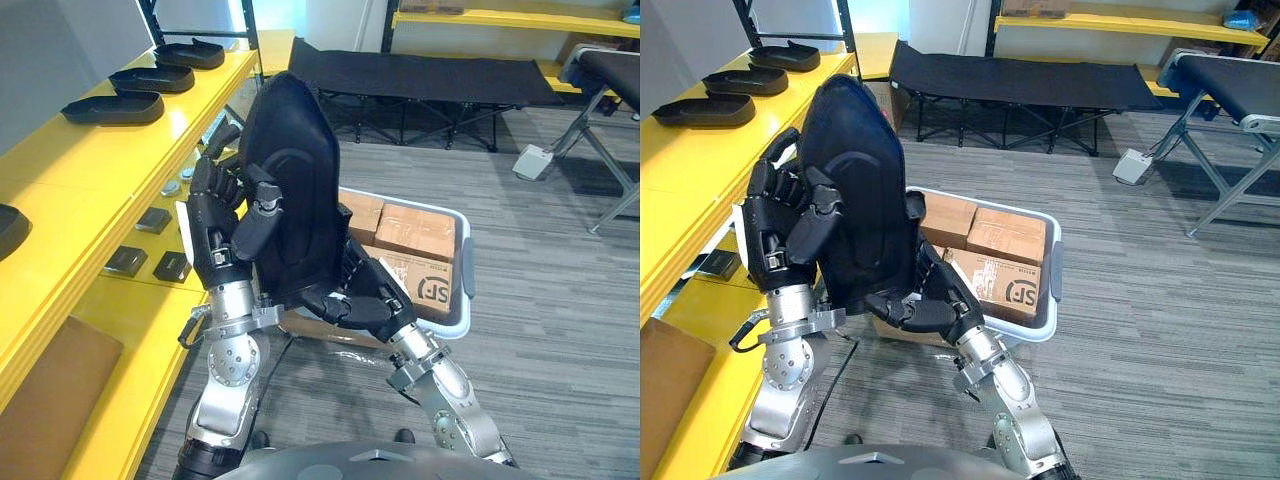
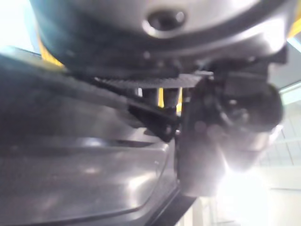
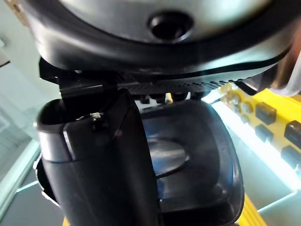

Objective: Walk over and take three plastic housings, then place them on the shelf

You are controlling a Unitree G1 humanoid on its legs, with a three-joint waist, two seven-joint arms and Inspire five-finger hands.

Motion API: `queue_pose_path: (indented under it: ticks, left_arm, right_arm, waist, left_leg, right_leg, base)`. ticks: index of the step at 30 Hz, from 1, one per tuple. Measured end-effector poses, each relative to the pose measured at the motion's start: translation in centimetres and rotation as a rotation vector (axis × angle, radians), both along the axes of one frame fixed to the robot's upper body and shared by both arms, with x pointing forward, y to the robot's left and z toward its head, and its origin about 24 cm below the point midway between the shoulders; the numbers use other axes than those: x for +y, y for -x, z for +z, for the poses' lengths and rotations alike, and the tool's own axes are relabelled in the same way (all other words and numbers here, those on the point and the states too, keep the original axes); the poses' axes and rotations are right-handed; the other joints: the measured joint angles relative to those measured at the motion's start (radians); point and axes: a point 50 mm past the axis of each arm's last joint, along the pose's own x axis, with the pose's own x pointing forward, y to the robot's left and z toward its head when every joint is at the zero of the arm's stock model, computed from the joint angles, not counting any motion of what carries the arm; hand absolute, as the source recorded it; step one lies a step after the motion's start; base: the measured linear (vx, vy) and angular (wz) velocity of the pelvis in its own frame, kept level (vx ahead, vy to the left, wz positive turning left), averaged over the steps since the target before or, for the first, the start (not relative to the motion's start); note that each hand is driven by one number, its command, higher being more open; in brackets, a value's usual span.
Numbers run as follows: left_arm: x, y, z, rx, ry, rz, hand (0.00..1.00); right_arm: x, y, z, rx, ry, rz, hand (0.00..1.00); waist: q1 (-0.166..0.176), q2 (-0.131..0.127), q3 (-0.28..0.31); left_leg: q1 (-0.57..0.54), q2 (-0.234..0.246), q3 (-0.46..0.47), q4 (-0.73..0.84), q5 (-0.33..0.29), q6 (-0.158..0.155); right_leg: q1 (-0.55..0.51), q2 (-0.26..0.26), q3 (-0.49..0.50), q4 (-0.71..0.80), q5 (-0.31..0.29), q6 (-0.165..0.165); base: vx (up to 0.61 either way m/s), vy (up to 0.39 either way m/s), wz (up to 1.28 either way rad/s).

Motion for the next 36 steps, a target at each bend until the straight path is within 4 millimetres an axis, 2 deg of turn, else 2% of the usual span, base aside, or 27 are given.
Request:
queue_pose_path:
  ticks: [2,3,17,22,23,31,36]
  left_arm:
    - [-0.1,0.0,0.0,0.000,-0.007,-0.029,0.00]
    - [-0.1,-0.1,0.0,0.002,0.003,-0.039,0.00]
    - [-1.0,0.0,0.5,-0.010,0.067,-0.171,0.00]
    - [-0.5,-0.1,0.5,-0.001,0.148,-0.169,0.00]
    - [-0.4,-0.1,0.4,0.001,0.158,-0.170,1.00]
    - [-0.4,-0.4,0.3,0.011,0.210,-0.282,1.00]
    - [-0.8,-0.9,-0.5,0.109,0.160,-0.404,1.00]
  right_arm:
    - [0.0,0.0,-0.2,0.011,0.004,0.001,1.00]
    - [0.0,-0.1,-0.2,0.016,0.006,0.002,0.00]
    - [0.3,-0.6,-0.7,0.045,0.059,-0.004,0.00]
    - [0.2,-0.7,-0.3,-0.005,0.083,0.003,0.00]
    - [0.3,-0.8,-0.3,-0.007,0.083,0.005,0.00]
    - [0.1,-0.8,-0.5,0.011,0.083,-0.029,0.00]
    - [-1.1,-0.8,-1.2,0.043,0.102,-0.074,0.00]
  waist:
    - [0.000,0.000,0.000]
    - [0.000,0.000,0.000]
    - [0.015,-0.009,-0.005]
    - [0.015,-0.010,-0.006]
    - [0.015,-0.010,-0.007]
    - [0.016,-0.022,-0.014]
    - [0.015,-0.021,-0.014]
  left_leg:
    - [0.000,0.000,0.000,0.000,0.002,-0.003]
    - [0.000,0.000,0.000,0.000,0.002,-0.003]
    - [-0.001,0.000,-0.010,0.000,0.002,-0.004]
    - [0.000,0.000,-0.010,0.000,0.002,-0.004]
    - [0.000,0.000,-0.010,0.000,0.003,-0.004]
    - [0.000,0.000,-0.010,0.000,0.002,-0.004]
    - [-0.001,0.000,-0.008,0.000,0.002,-0.004]
  right_leg:
    - [0.000,0.000,0.000,0.000,0.000,0.000]
    - [0.000,0.000,0.000,0.000,0.000,0.000]
    - [0.007,0.000,-0.011,0.000,-0.001,-0.001]
    - [0.006,0.000,-0.010,0.000,-0.001,-0.002]
    - [0.007,0.000,-0.011,0.000,-0.001,-0.002]
    - [0.005,0.000,-0.011,0.000,-0.002,-0.003]
    - [-0.002,0.000,-0.010,0.000,-0.007,-0.008]
  base:
    - [0.00,0.000,0.00]
    - [0.00,0.000,0.00]
    - [0.00,-0.001,0.01]
    - [0.00,0.000,0.00]
    - [0.00,0.000,0.00]
    - [0.00,0.000,0.00]
    - [0.00,0.000,0.00]
